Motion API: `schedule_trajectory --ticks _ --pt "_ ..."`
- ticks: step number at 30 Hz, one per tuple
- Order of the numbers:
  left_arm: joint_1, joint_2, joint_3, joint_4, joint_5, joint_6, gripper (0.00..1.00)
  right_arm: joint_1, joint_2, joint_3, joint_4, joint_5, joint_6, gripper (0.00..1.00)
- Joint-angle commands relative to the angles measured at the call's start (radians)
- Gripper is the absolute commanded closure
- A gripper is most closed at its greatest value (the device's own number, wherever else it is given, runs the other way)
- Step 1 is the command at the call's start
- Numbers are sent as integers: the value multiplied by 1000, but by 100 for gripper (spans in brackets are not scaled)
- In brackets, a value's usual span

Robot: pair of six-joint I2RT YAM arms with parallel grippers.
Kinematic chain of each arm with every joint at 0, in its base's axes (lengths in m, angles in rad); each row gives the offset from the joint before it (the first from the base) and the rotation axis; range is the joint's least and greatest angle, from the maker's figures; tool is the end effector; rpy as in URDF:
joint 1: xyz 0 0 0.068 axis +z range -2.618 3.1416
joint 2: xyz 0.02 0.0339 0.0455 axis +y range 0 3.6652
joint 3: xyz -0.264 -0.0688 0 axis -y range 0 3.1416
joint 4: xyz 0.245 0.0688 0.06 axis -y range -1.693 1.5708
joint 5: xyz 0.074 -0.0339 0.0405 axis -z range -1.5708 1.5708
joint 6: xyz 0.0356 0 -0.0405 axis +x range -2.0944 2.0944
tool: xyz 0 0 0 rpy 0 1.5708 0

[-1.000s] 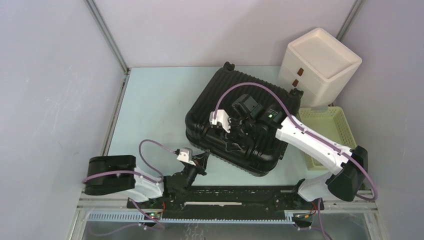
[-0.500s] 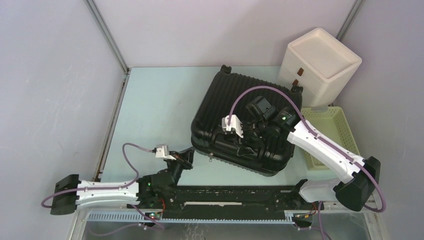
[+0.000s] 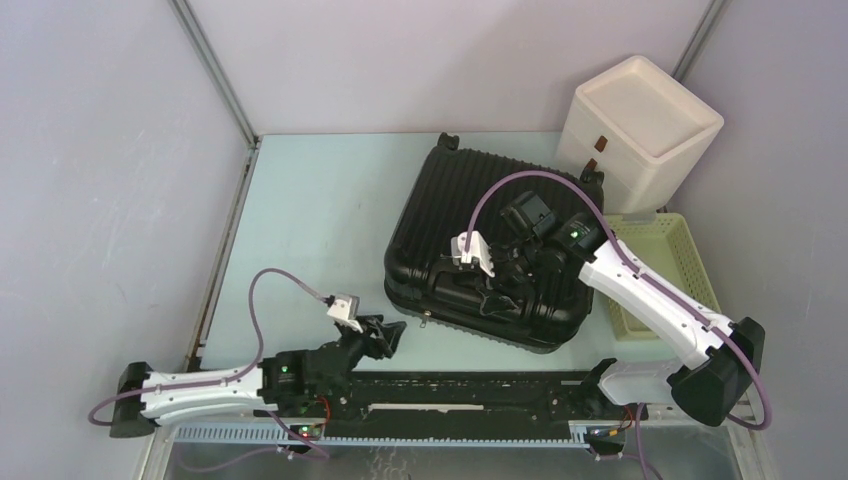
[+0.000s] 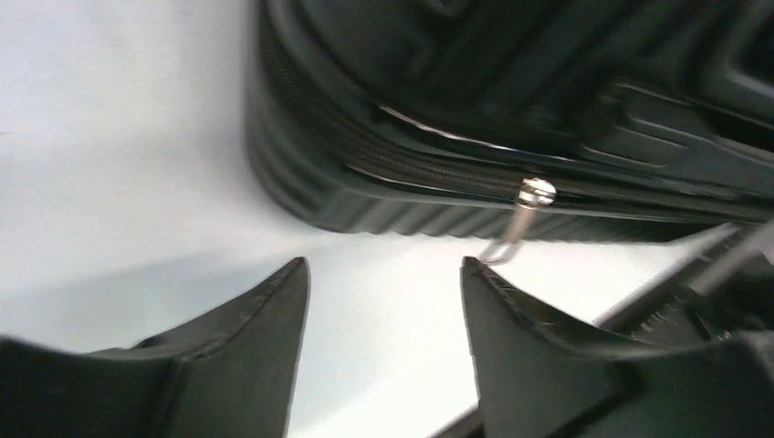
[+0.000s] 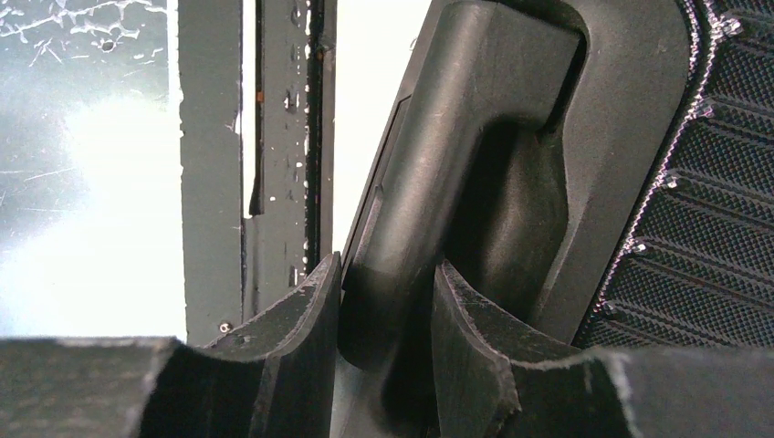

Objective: Open, take out, and arrange the luggage
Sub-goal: Unzip the zipper from the luggage, then grab the zipper of the luggage.

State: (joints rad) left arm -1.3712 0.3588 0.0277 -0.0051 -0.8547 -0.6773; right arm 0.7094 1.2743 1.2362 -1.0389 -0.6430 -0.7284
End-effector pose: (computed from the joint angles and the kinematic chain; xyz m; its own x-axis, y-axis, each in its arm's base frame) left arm 0.0493 -0.1083 0.1512 -0.3657 -0.2670 -0.8916 0.3504 0.8480 -0.3977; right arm 0.1671 0.1716 0.3264 -0.0080 -0.7090 -0.7052 -0.9947 -0.0668 0.0785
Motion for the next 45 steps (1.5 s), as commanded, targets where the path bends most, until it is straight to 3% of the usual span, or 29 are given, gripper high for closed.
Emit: schedule_trajectory --ticks 1,3,7,12,16,21,30,37,45 --pt "9 -167 38 -102 249 25 25 -17 -3 -12 -96 -49 -53 85" --pt "25 -232 11 -81 310 2 14 -18 0 -12 -97 -61 -57 85" --pt "127 -263 -19 34 475 -32 10 -24 12 -13 -102 -85 -64 83" --pt "297 -88 24 106 669 -70 11 -28 29 -13 -97 -92 -62 84" --pt "352 104 50 216 785 -40 12 -30 32 -13 -95 -94 -62 84" --pt "408 201 25 400 923 -35 16 -31 38 -12 -93 -96 -63 84" --pt "458 277 29 507 964 -73 17 -32 41 -13 -91 -102 -64 84" --pt "467 467 76 596 1012 -122 31 -33 41 -12 -91 -104 -64 84" --pt "468 534 98 661 1026 -150 39 -33 42 -13 -90 -106 -63 84"
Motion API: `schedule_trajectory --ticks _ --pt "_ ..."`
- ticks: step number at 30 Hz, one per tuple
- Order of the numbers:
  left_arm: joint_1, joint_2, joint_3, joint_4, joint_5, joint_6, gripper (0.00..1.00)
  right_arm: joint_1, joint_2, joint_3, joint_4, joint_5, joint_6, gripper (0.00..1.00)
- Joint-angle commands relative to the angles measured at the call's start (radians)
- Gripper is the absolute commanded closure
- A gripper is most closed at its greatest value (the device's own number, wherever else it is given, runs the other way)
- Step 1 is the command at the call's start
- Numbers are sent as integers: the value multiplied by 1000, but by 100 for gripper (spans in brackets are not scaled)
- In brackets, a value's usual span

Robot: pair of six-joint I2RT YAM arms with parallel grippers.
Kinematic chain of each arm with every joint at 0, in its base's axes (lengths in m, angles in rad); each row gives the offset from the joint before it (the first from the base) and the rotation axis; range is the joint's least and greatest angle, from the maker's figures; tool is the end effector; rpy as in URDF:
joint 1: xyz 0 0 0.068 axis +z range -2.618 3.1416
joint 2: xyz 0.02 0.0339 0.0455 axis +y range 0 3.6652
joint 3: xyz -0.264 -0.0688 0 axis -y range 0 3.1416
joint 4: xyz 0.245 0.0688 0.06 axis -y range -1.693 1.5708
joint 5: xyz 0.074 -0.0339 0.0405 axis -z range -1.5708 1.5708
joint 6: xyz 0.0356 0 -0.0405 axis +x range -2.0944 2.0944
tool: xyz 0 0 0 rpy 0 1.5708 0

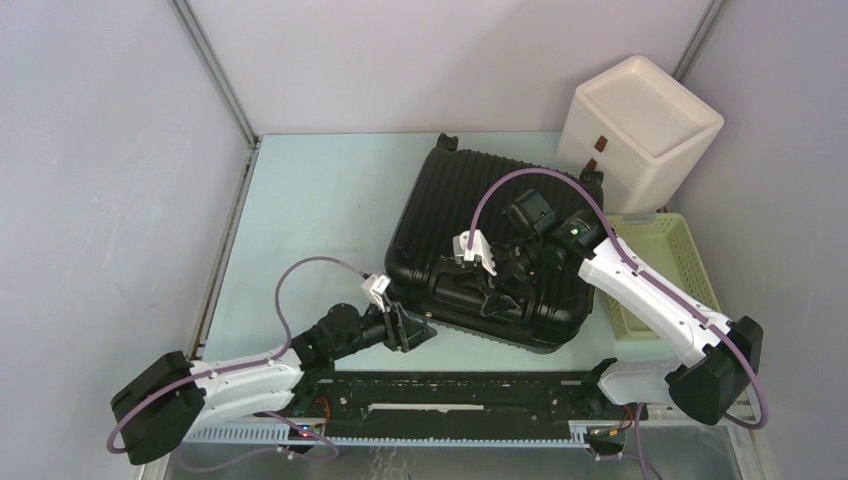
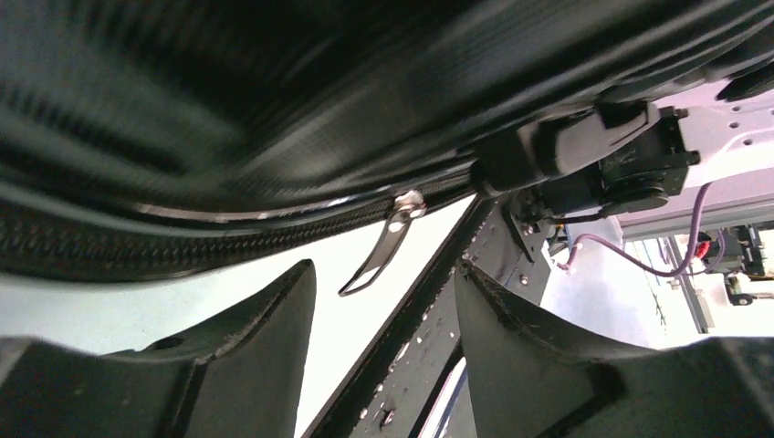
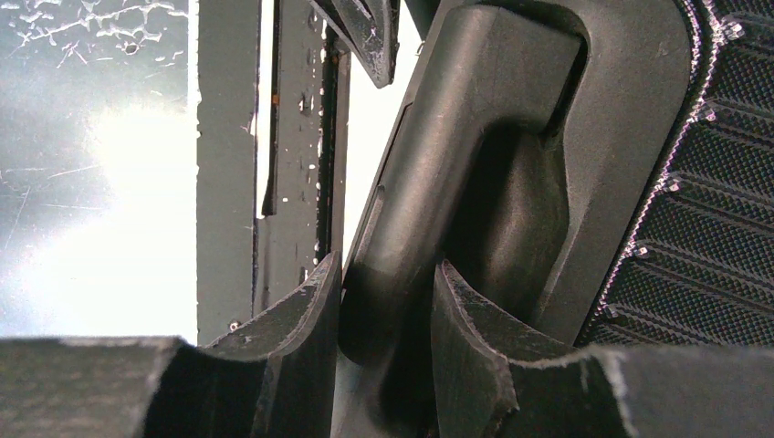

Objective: Open, take out, and arrange the luggage
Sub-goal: Grab the zipper of the luggage.

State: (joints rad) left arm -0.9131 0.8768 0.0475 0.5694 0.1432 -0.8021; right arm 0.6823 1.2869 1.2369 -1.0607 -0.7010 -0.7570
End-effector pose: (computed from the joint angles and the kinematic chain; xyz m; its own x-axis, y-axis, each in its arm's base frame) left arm 0.0977 -0.1348 0.1482 -0.7329 -0.2151 -0.6455 0.4902 0.4909 -0.7202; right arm 0.1708 0.1683 0.3239 -0.0219 -0.6940 -0.7196 -0.9894 -0.0882 0.1151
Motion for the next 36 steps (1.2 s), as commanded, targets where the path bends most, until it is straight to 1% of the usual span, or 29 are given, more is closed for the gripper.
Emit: schedule_trajectory --ticks 1,5,11,19,24,30,32,33,35,36 --pt "9 24 80 88 29 -28 39 -6 29 -14 -68 -48 -36 84" --pt "9 63 84 124 41 -40 42 -6 28 -13 -68 -46 -35 84" --pt "9 128 79 226 56 -80 45 -6 26 -13 -68 -46 -33 84" --pt "10 156 79 245 42 -106 58 -4 26 -14 -69 -46 -35 84" --pt "9 152 67 241 18 -109 72 -4 26 -13 -70 -45 -34 84" --pt "10 156 54 246 -13 -124 75 -4 26 -14 -71 -42 -32 84" --pt "9 155 50 248 -19 -125 77 -4 27 -14 -70 -41 -33 84" --pt "9 155 49 247 -19 -123 81 -3 27 -13 -70 -41 -33 84" --pt "9 146 52 222 -20 -107 97 -4 25 -13 -71 -41 -33 84" --pt "10 140 57 190 -26 -92 99 -3 25 -13 -73 -40 -34 84"
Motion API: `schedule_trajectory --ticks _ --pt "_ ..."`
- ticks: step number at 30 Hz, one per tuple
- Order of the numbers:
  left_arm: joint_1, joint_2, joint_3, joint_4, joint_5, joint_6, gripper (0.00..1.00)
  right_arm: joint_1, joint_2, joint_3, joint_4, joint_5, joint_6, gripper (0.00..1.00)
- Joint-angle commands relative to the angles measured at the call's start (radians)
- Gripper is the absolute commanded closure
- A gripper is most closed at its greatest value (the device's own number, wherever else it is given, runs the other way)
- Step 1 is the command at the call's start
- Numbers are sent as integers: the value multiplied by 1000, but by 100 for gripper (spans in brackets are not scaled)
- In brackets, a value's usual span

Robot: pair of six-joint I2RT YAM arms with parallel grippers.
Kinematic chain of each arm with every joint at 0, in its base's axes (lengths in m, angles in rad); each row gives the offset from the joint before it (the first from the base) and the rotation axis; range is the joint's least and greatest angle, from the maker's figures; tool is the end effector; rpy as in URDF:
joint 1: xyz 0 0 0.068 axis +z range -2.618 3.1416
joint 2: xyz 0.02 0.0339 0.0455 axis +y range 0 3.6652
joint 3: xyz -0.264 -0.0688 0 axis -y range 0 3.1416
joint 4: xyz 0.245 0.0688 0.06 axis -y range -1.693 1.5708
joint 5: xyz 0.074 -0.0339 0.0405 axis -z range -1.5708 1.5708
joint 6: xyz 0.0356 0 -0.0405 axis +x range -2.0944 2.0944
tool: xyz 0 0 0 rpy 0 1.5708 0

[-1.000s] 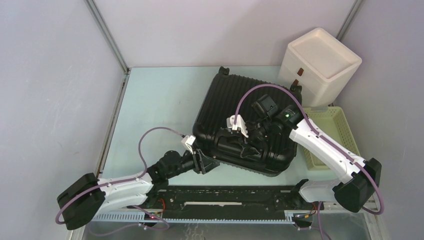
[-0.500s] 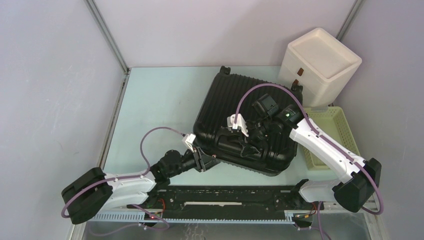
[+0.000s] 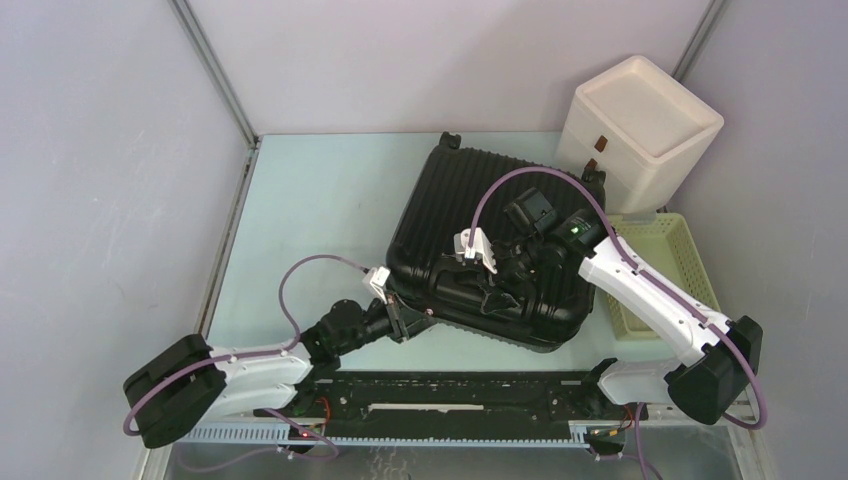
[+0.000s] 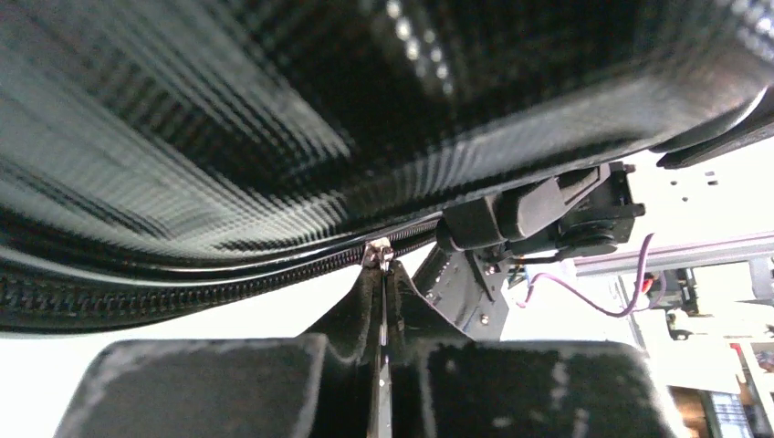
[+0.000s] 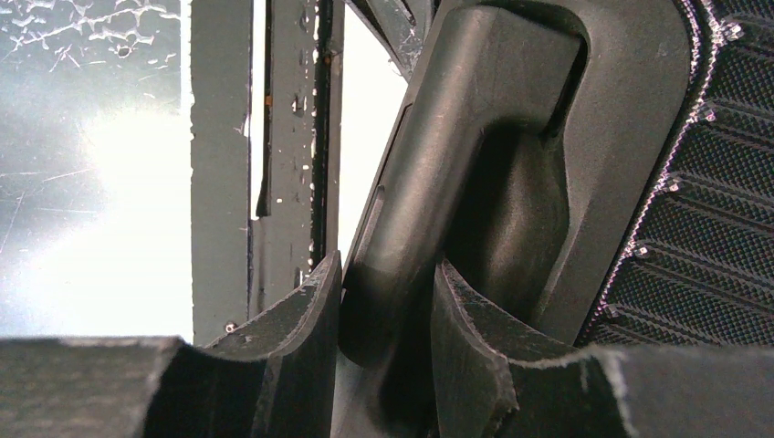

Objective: Open, take out, and arrange the luggage
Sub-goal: Grab the zipper of the luggage, then unzip the zipper of the luggage.

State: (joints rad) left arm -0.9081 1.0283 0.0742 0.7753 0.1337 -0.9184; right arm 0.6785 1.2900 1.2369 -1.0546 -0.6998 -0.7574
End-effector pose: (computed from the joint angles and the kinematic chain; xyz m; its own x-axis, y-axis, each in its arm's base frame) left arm 0.1082 -0.1463 0.1550 -0.7514 -0.3172 -0.5786 0.4364 0.4188 -0.7964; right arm 0.1724 0.1684 0.3235 -0.0224 -0.6931 -0.7205 -0.9902 -0.0843 0.1118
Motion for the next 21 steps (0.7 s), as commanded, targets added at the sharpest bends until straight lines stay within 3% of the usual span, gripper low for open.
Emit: schedule_trajectory --ticks 1,11,15,21 --pt "5 -25 36 -53 -24 40 100 1 20 -13 -79 -39 -34 84" --pt "4 -303 115 -636 -267 192 100 10 -15 -13 -86 29 -35 90" --pt "5 -334 157 -767 -333 215 100 18 -30 -14 -96 53 -39 100" --pt "5 -401 184 -908 -464 212 100 18 -49 -14 -116 56 -46 100"
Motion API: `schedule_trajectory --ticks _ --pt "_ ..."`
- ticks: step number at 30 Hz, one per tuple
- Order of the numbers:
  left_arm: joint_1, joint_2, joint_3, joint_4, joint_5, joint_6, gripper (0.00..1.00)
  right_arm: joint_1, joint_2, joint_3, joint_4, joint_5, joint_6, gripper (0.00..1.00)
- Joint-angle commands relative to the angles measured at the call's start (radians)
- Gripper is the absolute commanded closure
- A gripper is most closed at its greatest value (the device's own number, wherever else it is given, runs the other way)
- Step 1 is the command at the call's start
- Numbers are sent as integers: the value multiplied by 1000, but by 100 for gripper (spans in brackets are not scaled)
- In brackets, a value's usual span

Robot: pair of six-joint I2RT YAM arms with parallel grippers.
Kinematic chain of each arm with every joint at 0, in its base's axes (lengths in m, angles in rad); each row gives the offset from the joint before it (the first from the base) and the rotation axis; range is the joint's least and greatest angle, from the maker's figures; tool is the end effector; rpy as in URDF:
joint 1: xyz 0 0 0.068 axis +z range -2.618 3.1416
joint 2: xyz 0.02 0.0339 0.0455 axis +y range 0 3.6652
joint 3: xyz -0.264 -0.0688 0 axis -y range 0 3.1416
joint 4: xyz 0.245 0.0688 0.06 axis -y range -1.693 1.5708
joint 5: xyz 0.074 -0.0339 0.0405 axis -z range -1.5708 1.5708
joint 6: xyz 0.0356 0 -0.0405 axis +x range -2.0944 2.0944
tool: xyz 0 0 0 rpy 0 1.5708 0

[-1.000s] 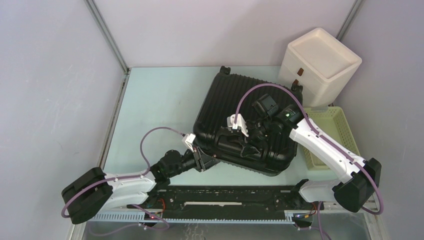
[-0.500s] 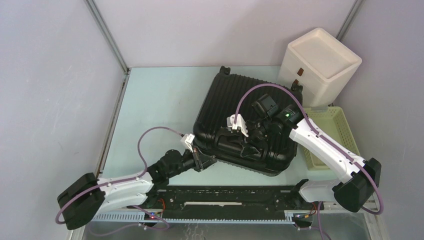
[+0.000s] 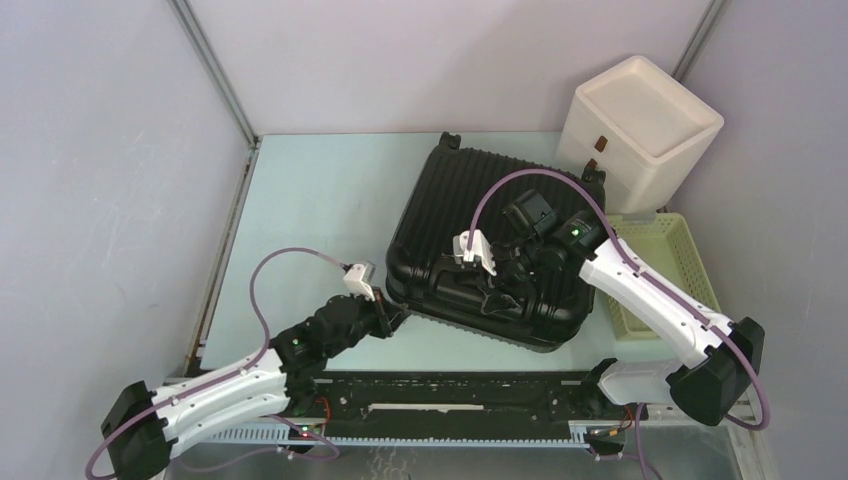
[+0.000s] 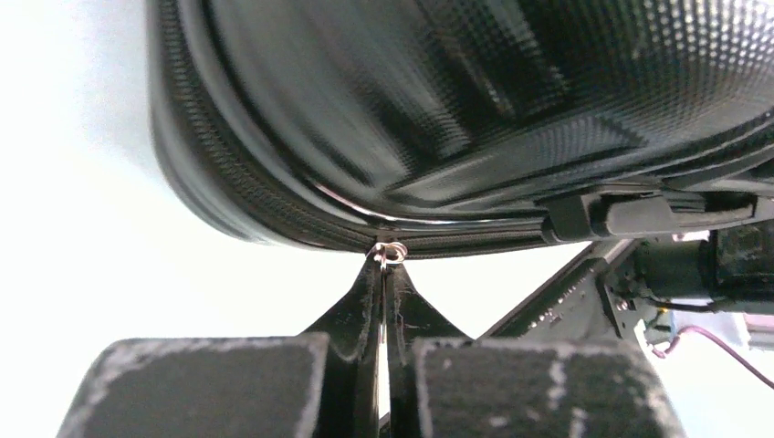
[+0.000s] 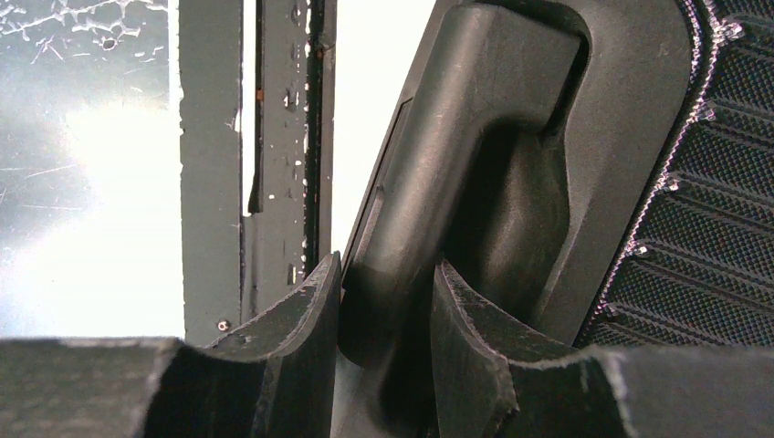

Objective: Open, take out, and arrange the luggage
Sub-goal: Unzip the zipper of the luggage.

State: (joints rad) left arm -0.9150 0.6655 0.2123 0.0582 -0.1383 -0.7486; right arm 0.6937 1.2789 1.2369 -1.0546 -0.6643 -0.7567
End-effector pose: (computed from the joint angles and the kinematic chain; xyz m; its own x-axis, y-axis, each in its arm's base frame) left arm 0.1013 -0.1236 0.1811 -0.6534 -0.2563 -0.7123 0.3586 0.7240 -0.5893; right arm 0.1689 0.1690 0.3252 -0.0032 -0.7056 -0.7086 -0.9930 -0.0812 0.0853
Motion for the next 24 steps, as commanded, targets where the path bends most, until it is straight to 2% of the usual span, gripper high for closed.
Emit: schedule_trajectory --ticks 1,5,14,20,24 --pt "11 -58 53 -212 -215 46 100 2 -44 -14 -123 13 -53 100" --pt "17 -102 73 -276 -291 61 100 0 -57 -17 -146 -19 -75 100" --pt "116 -104 72 -246 -276 151 100 20 -134 -97 -158 -49 -144 100" --pt "145 -130 57 -163 -312 277 100 18 -175 -122 -163 -34 -170 100" --pt "155 -138 48 -109 -335 347 100 21 -187 -125 -222 -82 -252 100"
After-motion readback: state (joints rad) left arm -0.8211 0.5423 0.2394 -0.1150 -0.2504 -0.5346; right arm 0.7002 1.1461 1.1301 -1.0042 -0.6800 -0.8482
